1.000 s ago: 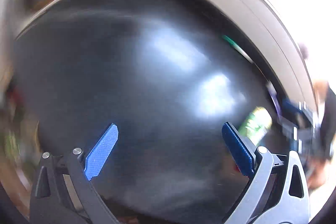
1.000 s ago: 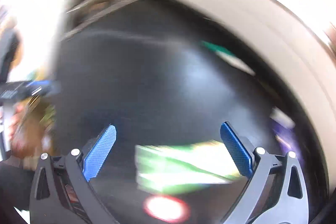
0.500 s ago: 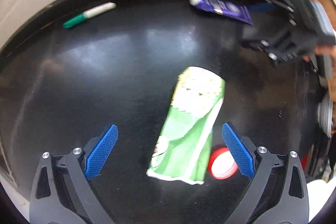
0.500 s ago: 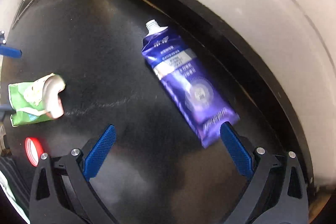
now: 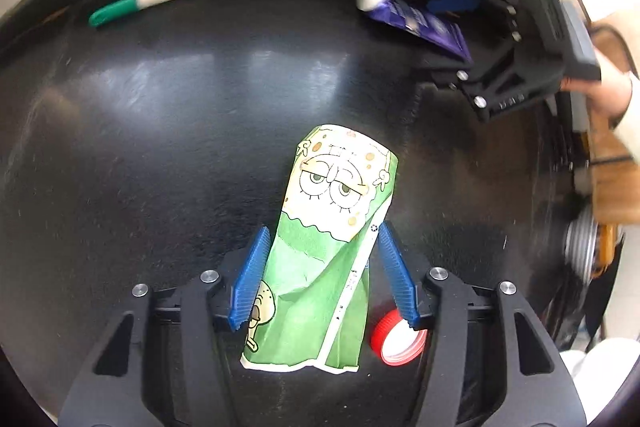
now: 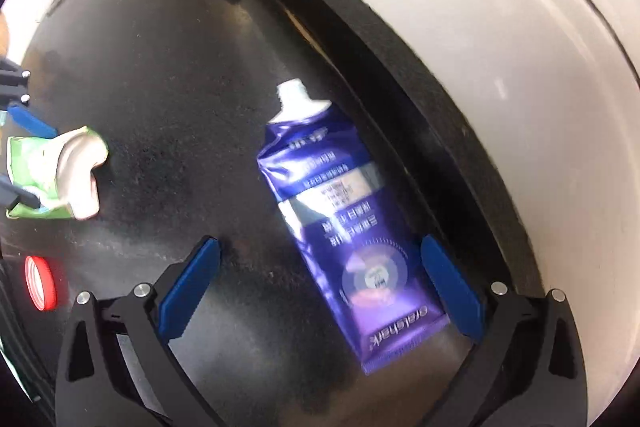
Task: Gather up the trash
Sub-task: 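Grasp the green cartoon paper cup with the left gripper while the right grasps the purple pouch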
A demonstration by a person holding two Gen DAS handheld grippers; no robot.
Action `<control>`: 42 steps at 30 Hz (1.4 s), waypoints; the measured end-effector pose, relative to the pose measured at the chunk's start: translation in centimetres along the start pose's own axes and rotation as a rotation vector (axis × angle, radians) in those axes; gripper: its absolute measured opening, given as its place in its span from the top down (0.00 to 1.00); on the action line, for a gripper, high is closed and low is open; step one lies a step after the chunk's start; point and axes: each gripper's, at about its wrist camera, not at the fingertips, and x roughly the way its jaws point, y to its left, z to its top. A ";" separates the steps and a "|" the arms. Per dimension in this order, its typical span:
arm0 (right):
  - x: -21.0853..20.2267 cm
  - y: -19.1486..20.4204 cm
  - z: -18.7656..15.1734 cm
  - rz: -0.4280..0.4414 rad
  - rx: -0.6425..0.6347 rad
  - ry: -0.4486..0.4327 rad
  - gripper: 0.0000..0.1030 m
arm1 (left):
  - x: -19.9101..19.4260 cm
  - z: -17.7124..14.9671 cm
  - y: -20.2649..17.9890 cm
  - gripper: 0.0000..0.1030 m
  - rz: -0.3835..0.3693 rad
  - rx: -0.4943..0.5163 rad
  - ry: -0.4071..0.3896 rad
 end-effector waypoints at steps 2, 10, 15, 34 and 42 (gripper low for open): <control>0.1 -0.1 0.8 0.018 0.040 -0.002 0.05 | -0.3 -0.1 0.9 0.47 0.004 -0.038 -0.016; -1.2 -2.8 0.3 0.006 0.142 0.022 0.45 | -2.0 0.2 2.4 0.48 0.074 -0.107 -0.053; -2.2 -3.2 -1.5 -0.025 0.198 0.052 0.47 | -2.5 -0.2 2.9 0.50 0.091 -0.130 -0.072; -5.9 -0.7 -6.9 -0.045 0.439 -0.054 0.89 | -8.8 -4.0 5.5 0.70 0.098 -0.217 -0.209; -8.5 -2.2 -8.5 0.042 0.531 -0.123 0.92 | -11.9 -5.2 7.6 0.70 0.116 -0.290 -0.275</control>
